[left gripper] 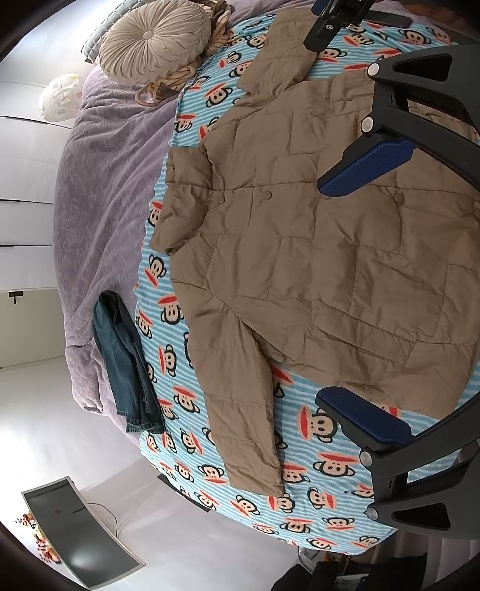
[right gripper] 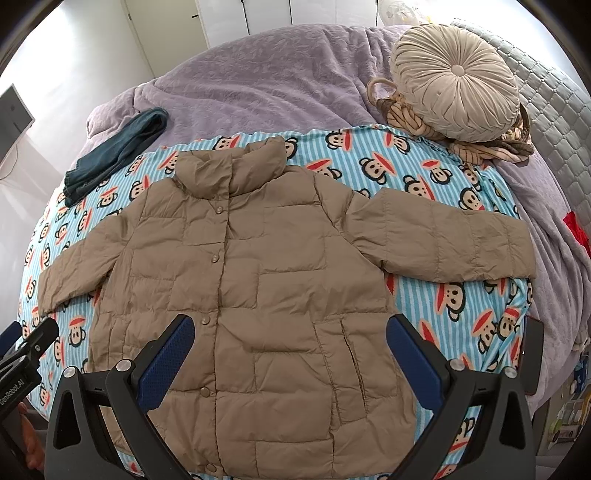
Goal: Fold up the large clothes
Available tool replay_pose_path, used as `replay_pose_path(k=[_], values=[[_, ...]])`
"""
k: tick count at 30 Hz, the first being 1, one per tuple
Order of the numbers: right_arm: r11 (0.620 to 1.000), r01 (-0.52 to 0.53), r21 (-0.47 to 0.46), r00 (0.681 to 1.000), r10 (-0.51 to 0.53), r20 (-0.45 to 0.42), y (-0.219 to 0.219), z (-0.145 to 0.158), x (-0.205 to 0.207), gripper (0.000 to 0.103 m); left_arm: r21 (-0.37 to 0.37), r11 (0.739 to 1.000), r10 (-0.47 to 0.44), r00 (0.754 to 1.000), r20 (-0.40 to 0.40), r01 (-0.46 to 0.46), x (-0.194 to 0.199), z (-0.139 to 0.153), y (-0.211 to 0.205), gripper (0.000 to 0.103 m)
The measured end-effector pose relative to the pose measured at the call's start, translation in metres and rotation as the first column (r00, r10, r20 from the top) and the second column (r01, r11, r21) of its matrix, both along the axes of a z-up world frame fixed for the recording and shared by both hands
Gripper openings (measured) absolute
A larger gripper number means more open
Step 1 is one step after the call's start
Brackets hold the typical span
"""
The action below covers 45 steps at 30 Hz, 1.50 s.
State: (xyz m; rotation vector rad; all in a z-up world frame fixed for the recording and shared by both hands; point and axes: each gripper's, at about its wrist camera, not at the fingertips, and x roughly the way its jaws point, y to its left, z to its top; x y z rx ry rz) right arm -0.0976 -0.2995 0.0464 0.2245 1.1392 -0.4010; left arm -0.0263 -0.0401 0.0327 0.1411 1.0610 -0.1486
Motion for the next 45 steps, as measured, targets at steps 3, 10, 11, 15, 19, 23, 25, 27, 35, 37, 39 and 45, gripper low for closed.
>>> replay_pose_path(k=[3, 10, 11, 15, 19, 23, 25, 27, 35, 37, 39, 45], values=[[1.000, 0.001, 0.000, 1.000, -0.001, 0.000, -0.0001, 0.0000, -0.0002, 0.103, 0.000, 1.000, 0.000, 1.000, -0.001, 0.000, 0.0003, -0.0004, 0.0003, 0.103], [1.000, 0.000, 0.002, 1.000, 0.000, 0.000, -0.0009, -0.0005, 0.0002, 0.103, 0.000, 1.000, -0.001, 1.000, -0.001, 0.001, -0.0003, -0.0003, 0.0000, 0.103], [1.000, 0.000, 0.001, 1.000, 0.000, 0.000, -0.0008, -0.0004, -0.0002, 0.103, 0.000, 1.000, -0.001, 1.000, -0.001, 0.001, -0.0003, -0.0003, -0.0001, 0.103], [1.000, 0.000, 0.002, 1.000, 0.000, 0.000, -0.0006, -0.0005, 0.0002, 0.103, 0.000, 1.000, 0.000, 1.000, 0.000, 0.000, -0.0002, -0.0005, 0.0002, 0.103], [1.000, -0.001, 0.002, 1.000, 0.001, -0.001, -0.0010, -0.0008, 0.0001, 0.103, 0.001, 1.000, 0.000, 1.000, 0.000, 0.000, -0.0002, -0.0005, -0.0004, 0.103], [1.000, -0.002, 0.002, 1.000, 0.002, -0.001, -0.0010, -0.0008, -0.0002, 0.103, 0.000, 1.000, 0.000, 1.000, -0.001, 0.000, 0.0000, -0.0004, -0.0005, 0.103], [1.000, -0.003, 0.000, 1.000, 0.003, -0.002, -0.0006, -0.0010, 0.0003, 0.103, 0.000, 1.000, 0.000, 1.000, -0.001, 0.000, 0.0000, -0.0004, -0.0006, 0.103], [1.000, -0.002, 0.001, 1.000, 0.002, -0.001, -0.0008, -0.0010, 0.0001, 0.103, 0.000, 1.000, 0.000, 1.000, -0.001, 0.000, 0.0000, -0.0003, -0.0007, 0.103], [1.000, -0.002, 0.003, 1.000, 0.002, -0.002, -0.0007, -0.0017, 0.0008, 0.103, 0.003, 1.000, 0.001, 1.000, -0.002, -0.001, -0.0004, -0.0012, -0.0006, 0.103], [1.000, -0.003, 0.003, 1.000, 0.003, -0.001, -0.0003, -0.0022, 0.0016, 0.103, 0.001, 1.000, 0.000, 1.000, -0.002, 0.000, -0.0004, -0.0010, -0.0010, 0.103], [1.000, -0.003, 0.004, 1.000, 0.003, -0.001, -0.0003, -0.0025, 0.0020, 0.103, 0.003, 1.000, -0.001, 1.000, -0.001, 0.001, -0.0003, -0.0009, -0.0012, 0.103], [1.000, -0.001, 0.005, 1.000, 0.001, -0.003, 0.0000, -0.0025, 0.0022, 0.103, 0.002, 1.000, 0.000, 1.000, -0.003, 0.000, 0.0000, -0.0007, -0.0014, 0.103]])
